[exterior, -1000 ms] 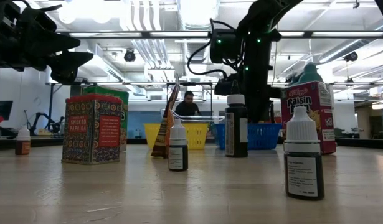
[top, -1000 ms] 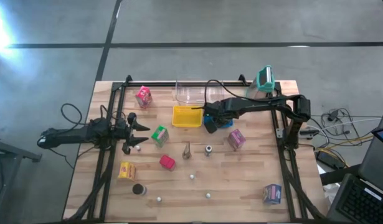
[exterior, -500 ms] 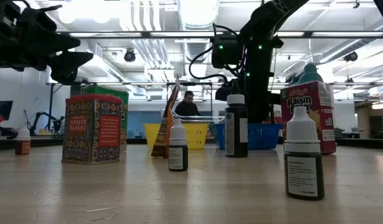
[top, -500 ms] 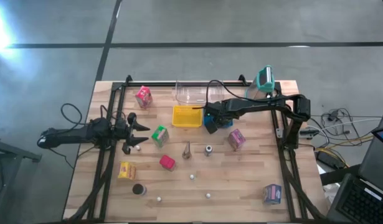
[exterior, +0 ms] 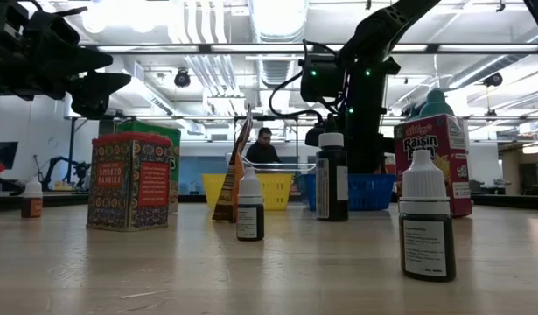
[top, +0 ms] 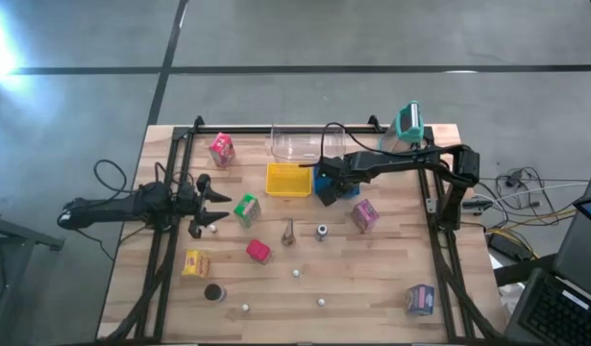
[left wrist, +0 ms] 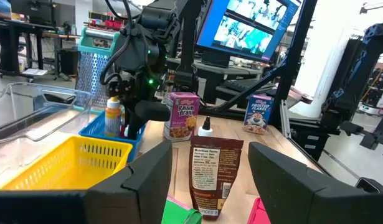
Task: Pick & Place Kitchen Items
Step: Put the blue food coloring bottle into the blue bin
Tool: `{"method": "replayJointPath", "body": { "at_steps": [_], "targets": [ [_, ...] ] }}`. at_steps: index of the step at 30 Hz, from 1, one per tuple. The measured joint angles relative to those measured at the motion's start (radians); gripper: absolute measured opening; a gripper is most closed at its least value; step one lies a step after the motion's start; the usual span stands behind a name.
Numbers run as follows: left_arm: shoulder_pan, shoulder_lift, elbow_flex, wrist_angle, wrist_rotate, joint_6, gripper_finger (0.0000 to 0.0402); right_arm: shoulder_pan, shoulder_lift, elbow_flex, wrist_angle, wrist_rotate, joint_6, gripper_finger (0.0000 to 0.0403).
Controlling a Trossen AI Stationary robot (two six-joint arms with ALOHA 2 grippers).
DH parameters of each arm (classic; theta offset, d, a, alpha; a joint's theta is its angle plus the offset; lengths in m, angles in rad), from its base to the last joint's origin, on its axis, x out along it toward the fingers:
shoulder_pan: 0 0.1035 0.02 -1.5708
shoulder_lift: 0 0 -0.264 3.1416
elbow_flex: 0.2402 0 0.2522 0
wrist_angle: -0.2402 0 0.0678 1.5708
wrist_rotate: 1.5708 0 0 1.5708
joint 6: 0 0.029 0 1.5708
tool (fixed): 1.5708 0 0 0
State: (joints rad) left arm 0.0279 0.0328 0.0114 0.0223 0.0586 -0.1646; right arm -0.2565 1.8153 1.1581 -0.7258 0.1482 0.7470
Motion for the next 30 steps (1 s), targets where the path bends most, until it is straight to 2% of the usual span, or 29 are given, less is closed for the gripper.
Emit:
{"method": "replayJointPath", "body": {
  "at_steps": [4, 12, 17, 21, 30],
  "targets": [
    [0.0, 0.0, 0.0, 0.0, 0.0, 0.0, 0.0218, 0.0, 0.0, -0.001, 0.001, 0.0, -0.007, 0.0076],
    [0.0, 0.0, 0.0, 0.0, 0.0, 0.0, 0.0218, 0.0, 0.0, 0.014, 0.002, 0.0, -0.019, 0.0125],
    [0.0, 0.0, 0.0, 0.0, 0.0, 0.0, 0.0218, 0.0, 0.0, 0.027, -0.002, 0.0, -0.028, 0.0139],
    [0.0, 0.0, 0.0, 0.0, 0.0, 0.0, 0.0218, 0.0, 0.0, 0.038, -0.007, 0.001, -0.037, 0.0138],
    [0.0, 0.0, 0.0, 0.0, 0.0, 0.0, 0.0218, 0.007, -0.012, 0.091, -0.101, 0.011, -0.048, 0.0102]
  ]
}}
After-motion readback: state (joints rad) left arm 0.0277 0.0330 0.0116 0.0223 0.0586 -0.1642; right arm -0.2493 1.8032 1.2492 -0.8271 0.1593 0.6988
